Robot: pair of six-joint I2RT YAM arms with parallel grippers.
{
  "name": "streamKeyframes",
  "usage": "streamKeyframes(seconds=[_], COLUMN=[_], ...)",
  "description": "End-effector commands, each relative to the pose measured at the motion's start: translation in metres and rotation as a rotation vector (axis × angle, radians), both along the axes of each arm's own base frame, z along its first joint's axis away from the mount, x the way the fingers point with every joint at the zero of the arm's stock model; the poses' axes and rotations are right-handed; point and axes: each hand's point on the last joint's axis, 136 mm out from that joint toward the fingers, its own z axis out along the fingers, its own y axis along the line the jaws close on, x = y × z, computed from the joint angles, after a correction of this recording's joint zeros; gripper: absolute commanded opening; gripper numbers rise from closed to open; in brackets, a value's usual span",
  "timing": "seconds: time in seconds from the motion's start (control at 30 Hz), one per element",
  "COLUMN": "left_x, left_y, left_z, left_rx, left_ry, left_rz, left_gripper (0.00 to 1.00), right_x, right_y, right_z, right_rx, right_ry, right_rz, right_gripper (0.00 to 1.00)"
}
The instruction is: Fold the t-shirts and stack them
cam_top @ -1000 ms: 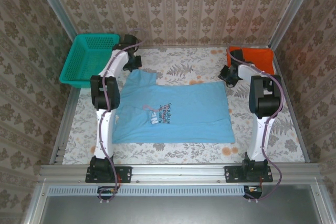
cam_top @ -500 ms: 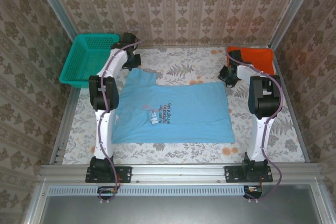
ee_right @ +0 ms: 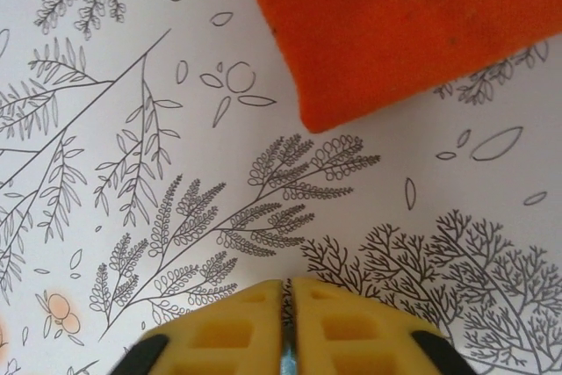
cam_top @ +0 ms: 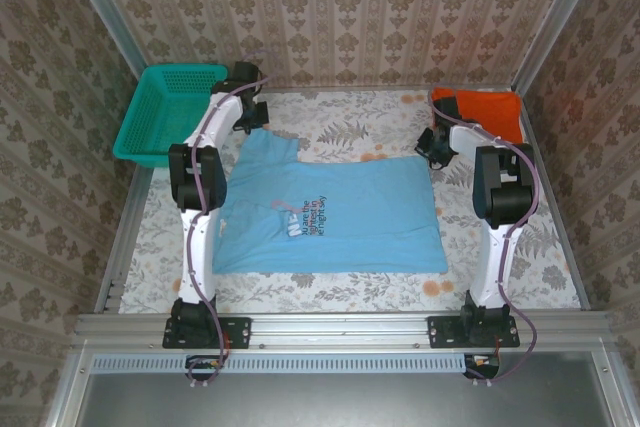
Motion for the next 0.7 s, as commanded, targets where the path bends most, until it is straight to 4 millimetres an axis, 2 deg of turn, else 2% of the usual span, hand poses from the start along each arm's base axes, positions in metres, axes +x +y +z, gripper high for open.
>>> streamKeyframes(seconds=[0.0, 0.07, 0.2, 0.37, 0.5, 0.67], left_x=[0.000, 0.000, -0.001, -0.016, -0.032, -0.055], left_y=[0.003, 0.003, 0.004, 0.004, 0.003, 0.001], left_z=[0.031, 0.033, 0.043, 0.060, 0.071, 0.082], left_rx=[0.006, 0.006, 0.007, 0.007, -0.003, 0.014], left_ry=[-0.054, -0.059, -0.073, -0.108, -0.139, -0.161], left_rz=[-0.016, -0.020, -0.031, -0.071, -0.106, -0.157], left_gripper=[0.00, 0.00, 0.00, 0.00, 0.00, 0.00], right_x=[-0.029, -0.027, -0.018, -0.013, -0.018, -0.038], right_y=[0.011, 0.011, 0.014, 0.021, 0.027, 0.028], right_z=[-0.014, -0.010, 0.007, 0.037, 0.060, 0.079], right_rx=[0.011, 0.010, 0.023, 0.045, 0.059, 0.063], right_ry=[0.110, 0.099, 0.050, -0.035, -0.097, -0.145], right_rz=[0.021, 0.022, 0.041, 0.093, 0.146, 0.189], right_gripper=[0.06, 0.00, 0.00, 0.00, 0.00, 0.00])
